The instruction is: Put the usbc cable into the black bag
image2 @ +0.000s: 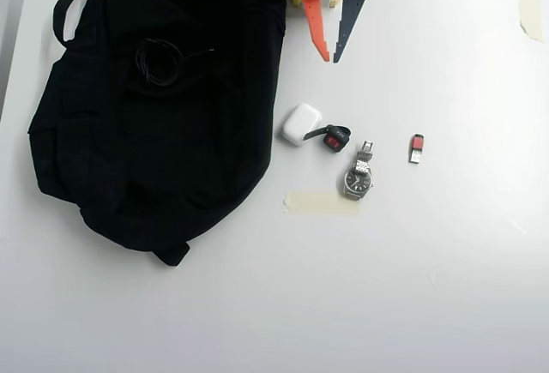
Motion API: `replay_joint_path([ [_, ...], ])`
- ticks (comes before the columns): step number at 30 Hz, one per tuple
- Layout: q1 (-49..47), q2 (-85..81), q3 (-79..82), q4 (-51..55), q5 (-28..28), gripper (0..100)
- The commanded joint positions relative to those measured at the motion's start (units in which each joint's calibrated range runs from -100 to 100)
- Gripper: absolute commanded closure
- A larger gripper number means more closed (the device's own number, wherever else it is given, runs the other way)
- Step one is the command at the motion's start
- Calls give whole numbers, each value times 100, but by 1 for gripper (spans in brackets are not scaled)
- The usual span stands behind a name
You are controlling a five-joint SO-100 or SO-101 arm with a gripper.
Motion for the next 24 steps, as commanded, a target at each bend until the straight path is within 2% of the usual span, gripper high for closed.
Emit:
replay_joint_path([
  [1, -172, -421, 775, 9, -93, 98],
  [17, -150, -2819, 2832, 242, -88, 98],
  [24, -67, -2844, 3533, 733, -82, 98],
])
